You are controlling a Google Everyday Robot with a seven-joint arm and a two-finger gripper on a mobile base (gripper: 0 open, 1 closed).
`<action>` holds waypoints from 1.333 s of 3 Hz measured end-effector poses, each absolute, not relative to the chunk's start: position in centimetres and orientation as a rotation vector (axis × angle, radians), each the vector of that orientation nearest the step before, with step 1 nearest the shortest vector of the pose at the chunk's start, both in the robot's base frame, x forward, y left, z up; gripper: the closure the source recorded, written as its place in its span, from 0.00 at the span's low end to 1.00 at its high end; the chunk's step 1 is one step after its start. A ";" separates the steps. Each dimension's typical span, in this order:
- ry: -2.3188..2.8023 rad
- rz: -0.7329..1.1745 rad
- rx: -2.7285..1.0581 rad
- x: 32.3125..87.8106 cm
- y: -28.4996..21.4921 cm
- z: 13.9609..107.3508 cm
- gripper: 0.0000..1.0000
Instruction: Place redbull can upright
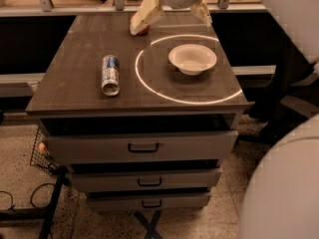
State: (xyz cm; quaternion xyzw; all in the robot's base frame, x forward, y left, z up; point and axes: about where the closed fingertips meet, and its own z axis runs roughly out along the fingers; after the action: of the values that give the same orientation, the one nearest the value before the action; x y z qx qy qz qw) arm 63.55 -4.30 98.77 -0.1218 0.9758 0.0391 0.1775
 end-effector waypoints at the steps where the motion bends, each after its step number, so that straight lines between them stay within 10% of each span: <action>1: 2.801 0.106 -0.345 64.3 -1.7 97.8 0.00; 4: 2.955 0.167 -0.423 66.7 5.9 91.6 0.00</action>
Offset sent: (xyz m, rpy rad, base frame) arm 0.0197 0.0887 -0.0525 0.0110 0.2140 0.0639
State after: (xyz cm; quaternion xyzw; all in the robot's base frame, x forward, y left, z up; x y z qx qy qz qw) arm 66.66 5.95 91.63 -0.1411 0.9855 0.0559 0.0759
